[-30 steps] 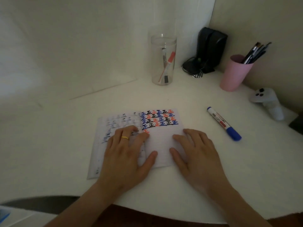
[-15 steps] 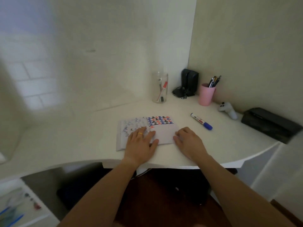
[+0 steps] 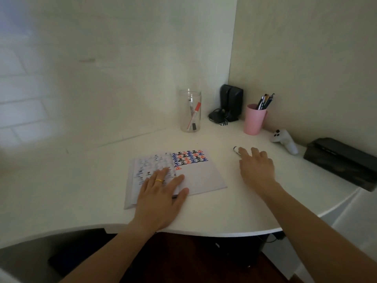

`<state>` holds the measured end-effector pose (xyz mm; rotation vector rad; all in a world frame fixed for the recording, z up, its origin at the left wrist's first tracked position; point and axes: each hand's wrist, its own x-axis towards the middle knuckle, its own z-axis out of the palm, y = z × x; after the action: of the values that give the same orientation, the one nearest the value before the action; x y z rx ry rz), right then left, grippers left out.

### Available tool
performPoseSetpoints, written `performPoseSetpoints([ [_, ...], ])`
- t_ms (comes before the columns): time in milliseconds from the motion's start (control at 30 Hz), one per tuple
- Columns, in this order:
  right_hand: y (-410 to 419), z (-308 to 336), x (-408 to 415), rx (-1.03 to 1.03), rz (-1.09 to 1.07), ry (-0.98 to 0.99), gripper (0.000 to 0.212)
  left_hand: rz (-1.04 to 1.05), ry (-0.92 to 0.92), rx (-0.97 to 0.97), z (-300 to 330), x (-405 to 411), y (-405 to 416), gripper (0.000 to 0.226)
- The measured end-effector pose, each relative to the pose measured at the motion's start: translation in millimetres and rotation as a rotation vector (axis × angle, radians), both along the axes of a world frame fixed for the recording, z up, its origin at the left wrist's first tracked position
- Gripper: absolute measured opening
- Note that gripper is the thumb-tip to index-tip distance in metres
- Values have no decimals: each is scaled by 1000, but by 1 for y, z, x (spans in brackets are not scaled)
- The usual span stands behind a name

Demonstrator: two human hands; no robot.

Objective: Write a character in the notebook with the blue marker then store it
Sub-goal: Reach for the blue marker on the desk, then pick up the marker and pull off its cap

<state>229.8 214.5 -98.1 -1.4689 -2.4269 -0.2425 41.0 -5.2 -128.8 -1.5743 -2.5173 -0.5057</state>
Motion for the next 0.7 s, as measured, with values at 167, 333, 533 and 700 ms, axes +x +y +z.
performPoseSetpoints([
  [167,-2,4,-12,-23,35,-10,53,7,14,-81,8,5,1,64],
  [333,-27,27,-58,-451,214,606,48,-17,-68,-167,32,-10,12,51],
  [533,-43,55,-97,-1153,444,1191,33,-135,-340,65,60,-69,39,40],
  [700,-29,45,-126,-1250,398,1318,24,-248,-530,174,64,-100,71,38],
])
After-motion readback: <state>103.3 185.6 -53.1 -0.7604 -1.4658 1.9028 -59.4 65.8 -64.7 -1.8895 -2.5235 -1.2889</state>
